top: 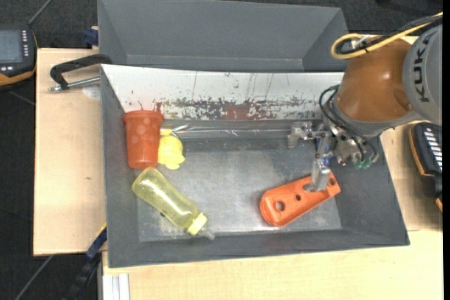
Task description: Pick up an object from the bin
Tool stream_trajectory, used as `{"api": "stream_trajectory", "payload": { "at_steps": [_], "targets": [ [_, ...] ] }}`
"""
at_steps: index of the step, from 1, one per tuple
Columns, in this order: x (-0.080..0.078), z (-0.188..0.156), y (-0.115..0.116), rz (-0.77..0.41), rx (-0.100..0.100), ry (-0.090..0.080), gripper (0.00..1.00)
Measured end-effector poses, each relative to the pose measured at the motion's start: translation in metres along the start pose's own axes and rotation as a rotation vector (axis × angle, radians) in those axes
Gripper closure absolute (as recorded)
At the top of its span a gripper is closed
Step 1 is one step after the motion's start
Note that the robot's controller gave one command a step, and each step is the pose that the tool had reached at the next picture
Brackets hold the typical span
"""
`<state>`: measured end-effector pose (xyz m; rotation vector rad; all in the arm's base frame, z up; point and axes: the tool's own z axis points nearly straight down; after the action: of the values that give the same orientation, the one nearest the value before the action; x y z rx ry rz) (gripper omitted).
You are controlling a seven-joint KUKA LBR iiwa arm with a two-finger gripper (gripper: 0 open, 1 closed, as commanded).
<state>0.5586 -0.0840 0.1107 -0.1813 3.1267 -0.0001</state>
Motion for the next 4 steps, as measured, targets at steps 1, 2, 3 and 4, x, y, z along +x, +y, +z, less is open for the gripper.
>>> {"api": "stream_trajectory", "payload": {
  "at_steps": [1,2,3,4],
  "targets": [
    [0.029,0.038,0.005,-0.073,-0.003,0.008,0.0],
    [0.027,0.039,0.015,-0.162,-0.001,-0.001,1.0],
    [0.027,0.039,0.015,-0.163,-0.001,-0.001,1.0],
    [-0.017,0.039,0.021,-0.229,0.0,-0.004,1.0]
  ]
}}
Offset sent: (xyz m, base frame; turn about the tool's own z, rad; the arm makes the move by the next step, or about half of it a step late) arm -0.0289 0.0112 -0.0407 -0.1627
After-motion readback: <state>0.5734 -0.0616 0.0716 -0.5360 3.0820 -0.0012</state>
